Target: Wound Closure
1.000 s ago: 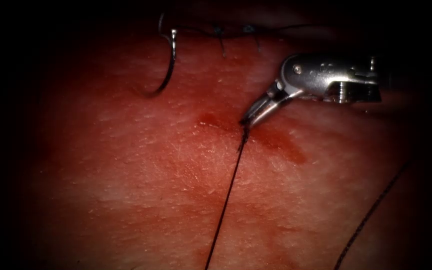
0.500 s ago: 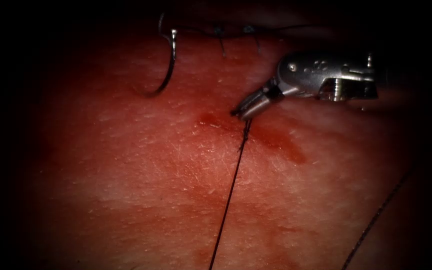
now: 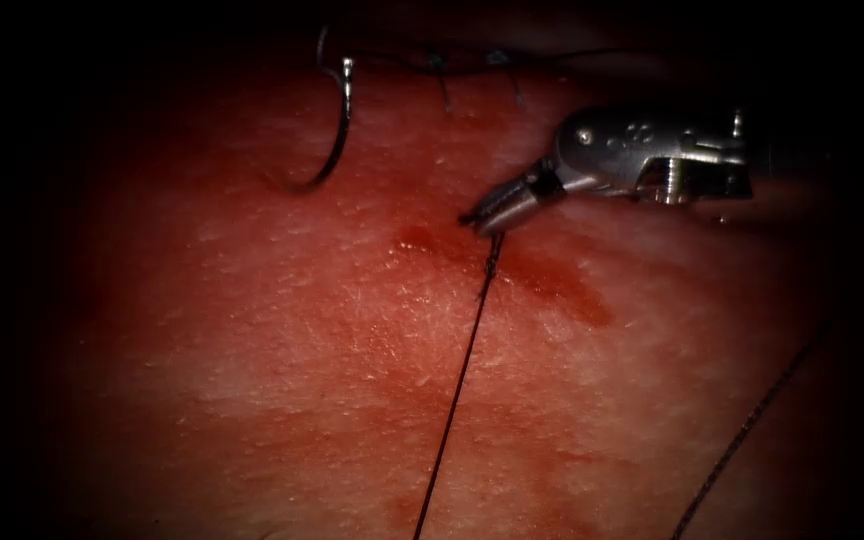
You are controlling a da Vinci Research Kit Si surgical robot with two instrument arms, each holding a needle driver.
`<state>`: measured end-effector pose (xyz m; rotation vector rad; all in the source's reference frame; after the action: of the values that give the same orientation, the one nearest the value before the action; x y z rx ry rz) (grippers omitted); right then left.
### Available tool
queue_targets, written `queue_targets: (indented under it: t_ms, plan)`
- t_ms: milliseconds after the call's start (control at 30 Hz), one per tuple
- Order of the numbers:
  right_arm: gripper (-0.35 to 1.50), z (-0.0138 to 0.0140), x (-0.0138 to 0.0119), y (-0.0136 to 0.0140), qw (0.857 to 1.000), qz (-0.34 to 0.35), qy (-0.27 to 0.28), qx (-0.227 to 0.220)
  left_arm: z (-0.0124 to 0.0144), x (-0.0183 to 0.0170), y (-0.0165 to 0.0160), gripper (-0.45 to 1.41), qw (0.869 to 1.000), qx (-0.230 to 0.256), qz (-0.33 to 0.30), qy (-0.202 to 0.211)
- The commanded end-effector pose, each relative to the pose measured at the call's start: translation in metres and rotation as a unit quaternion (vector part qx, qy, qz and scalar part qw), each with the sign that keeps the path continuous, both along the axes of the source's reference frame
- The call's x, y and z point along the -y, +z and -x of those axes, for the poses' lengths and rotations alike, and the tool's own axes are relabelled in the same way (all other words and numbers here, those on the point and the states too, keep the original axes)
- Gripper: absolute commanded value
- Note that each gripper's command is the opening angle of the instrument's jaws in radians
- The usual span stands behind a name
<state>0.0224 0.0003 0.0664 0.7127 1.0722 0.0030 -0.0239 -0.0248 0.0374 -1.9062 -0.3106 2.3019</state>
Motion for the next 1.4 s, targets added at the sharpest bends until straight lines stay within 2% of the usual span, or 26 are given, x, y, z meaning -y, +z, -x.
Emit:
queue_targets:
  t_ms: [33, 67, 100, 133, 167, 233, 267, 300, 333, 367, 467, 533, 633, 733, 867, 900, 967, 1067, 1100, 1167, 1200, 1233, 1333, 1400]
  plan:
    - [-0.35, -0.0007, -0.0001, 0.0002, 1.0, -0.001, 0.002, -0.006, 0.0004, -0.0003, 0.0004, -0.45, 1.0, -0.006, 0.001, -0.007]
    - [-0.27, -0.0007, -0.0001, 0.0001, 1.0, -0.003, 0.006, -0.009, 0.0002, -0.0012, 0.0003, -0.45, 1.0, -0.01, 0.008, -0.011]
    - [0.31, -0.0004, -0.0001, -0.0003, 0.999, 0.005, 0.033, -0.005, -0.0002, -0.0029, 0.0001, -0.45, 0.999, -0.019, 0.021, -0.02]
    - [0.31, -0.0004, -0.0001, -0.0003, 0.999, 0.005, 0.033, -0.005, -0.0002, -0.0029, 0.0001, -0.45, 0.999, -0.019, 0.021, -0.02]
    - [0.56, -0.0002, -0.0001, -0.0006, 0.999, 0.007, 0.046, -0.004, -0.0004, -0.0042, 0.0, -0.45, 0.999, -0.026, 0.029, -0.026]
    - [1.2, 0.0007, -0.0003, -0.0017, 0.996, 0.002, 0.093, 0.005, -0.0011, -0.0073, -0.0002, -0.45, 0.997, -0.043, 0.051, -0.039]
    - [1.3, 0.0013, -0.0005, -0.0022, 0.994, -0.004, 0.112, 0.007, -0.0014, -0.0087, -0.0003, -0.45, 0.997, -0.047, 0.054, -0.04]
    - [1.3, 0.0013, -0.0005, -0.0022, 0.994, -0.004, 0.112, 0.007, -0.0014, -0.0087, -0.0003, -0.45, 0.997, -0.047, 0.054, -0.04]
    - [1.31, 0.0028, -0.001, -0.0035, 0.989, -0.014, 0.147, 0.002, -0.0019, -0.0115, -0.0007, -0.45, 0.996, -0.045, 0.058, -0.052]
    - [1.31, 0.0028, -0.001, -0.0035, 0.989, -0.014, 0.147, 0.002, -0.0019, -0.0115, -0.0007, -0.45, 0.996, -0.045, 0.058, -0.052]
    - [1.23, 0.0054, -0.0014, -0.0053, 0.981, -0.006, 0.196, -0.009, -0.0014, -0.0151, -0.0015, -0.45, 0.998, -0.013, 0.043, -0.053]
    - [1.21, 0.006, 0.0, -0.0061, 0.974, 0.009, 0.228, 0.0, -0.0005, -0.0174, -0.0018, -0.45, 0.998, 0.002, 0.04, -0.047]
    - [1.21, 0.0059, 0.0009, -0.0066, 0.969, 0.011, 0.246, -0.001, 0.0003, -0.0191, -0.002, -0.45, 0.998, 0.013, 0.036, -0.046]
    - [1.21, 0.0049, 0.0031, -0.0077, 0.957, 0.016, 0.289, -0.024, 0.0016, -0.0225, -0.0019, -0.45, 0.998, 0.029, 0.032, -0.052]
    - [0.98, 0.0022, 0.0055, -0.0091, 0.952, 0.017, 0.302, -0.054, 0.0029, -0.0265, -0.0007, -0.45, 0.997, 0.038, 0.031, -0.056]
    - [0.81, 0.0008, 0.0064, -0.0097, 0.95, 0.024, 0.304, -0.063, 0.0032, -0.0283, 0.0004, -0.45, 0.997, 0.042, 0.029, -0.056]
    - [0.59, -0.0004, 0.007, -0.0101, 0.948, 0.028, 0.308, -0.07, 0.0033, -0.0298, 0.0017, -0.45, 0.997, 0.047, 0.027, -0.056]
    - [0.34, -0.0024, 0.0078, -0.0102, 0.946, 0.037, 0.313, -0.08, 0.0034, -0.0316, 0.0037, -0.45, 0.997, 0.046, 0.026, -0.06]
    - [0.15, -0.0032, 0.0081, -0.0101, 0.945, 0.041, 0.314, -0.083, 0.0035, -0.0322, 0.0043, -0.45, 0.997, 0.045, 0.026, -0.061]
    - [-0.08, -0.0044, 0.0086, -0.0097, 0.944, 0.043, 0.315, -0.085, 0.0037, -0.0332, 0.0054, -0.45, 0.997, 0.046, 0.026, -0.063]
    - [-0.3, -0.0053, 0.0092, -0.0094, 0.945, 0.045, 0.313, -0.087, 0.0039, -0.0343, 0.0068, -0.45, 0.997, 0.046, 0.026, -0.065]
    - [-0.35, -0.0056, 0.0097, -0.0093, 0.946, 0.044, 0.308, -0.094, 0.0039, -0.0356, 0.0082, -0.45, 0.996, 0.045, 0.026, -0.067]
    - [-0.35, -0.0057, 0.0101, -0.0094, 0.946, 0.044, 0.305, -0.096, 0.0039, -0.0366, 0.0095, -0.45, 0.996, 0.044, 0.026, -0.069]
    - [-0.35, -0.0061, 0.0109, -0.0094, 0.947, 0.045, 0.303, -0.1, 0.0043, -0.0383, 0.0117, -0.45, 0.995, 0.045, 0.032, -0.085]
